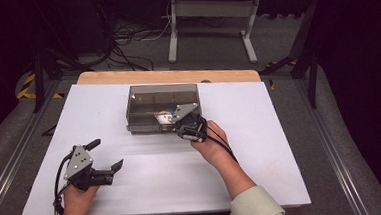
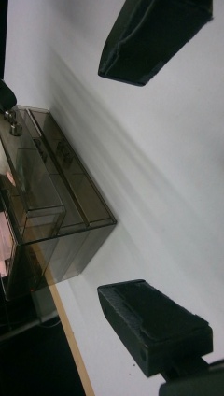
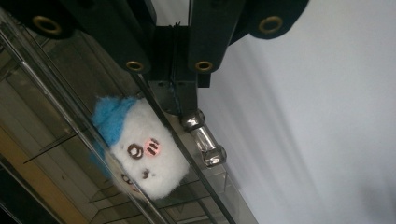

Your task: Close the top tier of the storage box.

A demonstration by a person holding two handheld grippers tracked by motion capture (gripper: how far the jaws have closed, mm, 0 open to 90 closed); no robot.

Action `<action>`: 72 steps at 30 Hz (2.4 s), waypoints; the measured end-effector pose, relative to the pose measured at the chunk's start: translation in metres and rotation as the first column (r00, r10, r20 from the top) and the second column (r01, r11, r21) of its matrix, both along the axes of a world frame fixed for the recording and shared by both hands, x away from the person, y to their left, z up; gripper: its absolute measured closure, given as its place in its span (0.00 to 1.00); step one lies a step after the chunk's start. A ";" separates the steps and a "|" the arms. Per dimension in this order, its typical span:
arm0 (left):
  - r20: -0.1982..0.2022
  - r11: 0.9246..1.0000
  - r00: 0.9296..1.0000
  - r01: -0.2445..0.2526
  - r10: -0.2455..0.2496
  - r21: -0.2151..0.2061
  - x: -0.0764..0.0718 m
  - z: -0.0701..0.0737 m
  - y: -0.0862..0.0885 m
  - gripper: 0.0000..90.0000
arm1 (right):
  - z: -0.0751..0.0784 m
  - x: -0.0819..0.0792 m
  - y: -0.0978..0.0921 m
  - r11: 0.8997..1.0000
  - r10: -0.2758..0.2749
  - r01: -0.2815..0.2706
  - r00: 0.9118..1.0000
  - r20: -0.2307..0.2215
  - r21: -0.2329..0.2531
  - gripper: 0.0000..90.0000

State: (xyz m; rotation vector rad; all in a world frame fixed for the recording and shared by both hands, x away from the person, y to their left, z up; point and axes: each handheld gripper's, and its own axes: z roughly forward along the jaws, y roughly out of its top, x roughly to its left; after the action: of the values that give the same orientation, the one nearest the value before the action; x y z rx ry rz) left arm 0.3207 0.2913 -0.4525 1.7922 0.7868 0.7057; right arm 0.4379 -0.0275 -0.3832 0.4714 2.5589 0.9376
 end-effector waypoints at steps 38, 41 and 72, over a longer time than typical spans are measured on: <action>-0.003 1.000 1.000 -0.003 0.003 -0.010 0.000 0.000 0.000 0.02 | -0.008 0.019 0.009 0.990 -0.136 0.133 0.989 0.057 0.053 1.00; -0.003 1.000 1.000 -0.002 0.002 -0.009 0.000 0.000 0.000 0.02 | -0.007 0.019 0.010 0.989 -0.139 0.136 0.989 0.058 0.055 1.00; 0.000 1.000 1.000 -0.002 0.002 -0.002 0.000 0.000 0.000 0.02 | 0.025 -0.005 -0.031 0.970 -0.036 0.030 0.999 0.019 0.241 0.00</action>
State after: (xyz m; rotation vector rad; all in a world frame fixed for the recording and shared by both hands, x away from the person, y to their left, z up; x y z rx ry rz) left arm 0.3209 0.2914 -0.4525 1.7896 0.7895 0.7065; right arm 0.4327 -0.0587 -0.3581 0.5655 2.4194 1.2414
